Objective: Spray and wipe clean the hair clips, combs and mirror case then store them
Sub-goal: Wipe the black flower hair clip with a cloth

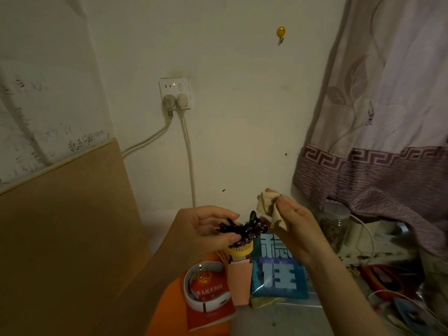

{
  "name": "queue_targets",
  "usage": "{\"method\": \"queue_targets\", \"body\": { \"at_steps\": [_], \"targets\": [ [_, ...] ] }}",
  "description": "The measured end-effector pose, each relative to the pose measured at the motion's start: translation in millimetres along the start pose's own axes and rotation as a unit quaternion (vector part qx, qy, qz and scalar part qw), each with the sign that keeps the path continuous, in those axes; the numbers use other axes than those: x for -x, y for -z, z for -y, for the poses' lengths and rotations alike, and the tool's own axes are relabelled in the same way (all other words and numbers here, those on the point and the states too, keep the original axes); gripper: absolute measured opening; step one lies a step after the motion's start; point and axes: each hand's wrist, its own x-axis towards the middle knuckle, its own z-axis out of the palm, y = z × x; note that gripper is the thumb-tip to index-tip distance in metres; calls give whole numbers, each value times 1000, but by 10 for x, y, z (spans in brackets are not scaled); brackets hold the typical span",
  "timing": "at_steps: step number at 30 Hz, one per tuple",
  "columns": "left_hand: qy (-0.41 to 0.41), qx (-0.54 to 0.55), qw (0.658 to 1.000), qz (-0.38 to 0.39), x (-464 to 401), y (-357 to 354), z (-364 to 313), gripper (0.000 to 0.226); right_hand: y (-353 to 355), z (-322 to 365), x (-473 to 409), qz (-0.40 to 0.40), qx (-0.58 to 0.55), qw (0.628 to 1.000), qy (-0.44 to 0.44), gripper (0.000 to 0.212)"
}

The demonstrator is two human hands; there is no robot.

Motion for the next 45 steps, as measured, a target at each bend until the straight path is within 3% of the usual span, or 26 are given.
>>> {"method": "queue_targets", "body": {
  "at_steps": [6,16,28,34,37,41,45],
  "targets": [
    [-78,-106,990,46,-30,23,-61,41,2,103,-11,26,93,993,-69,39],
    [-111,-207,967,103,-61,-5,-71,35,-39,105,69,44,178,983,-26,38],
    [-93,-189,971,112,-93,26,55,39,-101,-11,51,-25,225,974,-21,4],
    [-75,-171,979,82,-25,-37,156,40,-110,-138,54,-99,224,969,20,4],
    [-69,-183,980,20,25,-120,205,44,-112,-191,66,-128,216,967,36,8],
    [28,-123,989,-82,81,-233,241,52,-132,-254,101,-180,219,956,69,11],
    [112,-39,988,-101,103,-264,298,58,-147,-284,167,-208,237,941,126,17]
  ]
}}
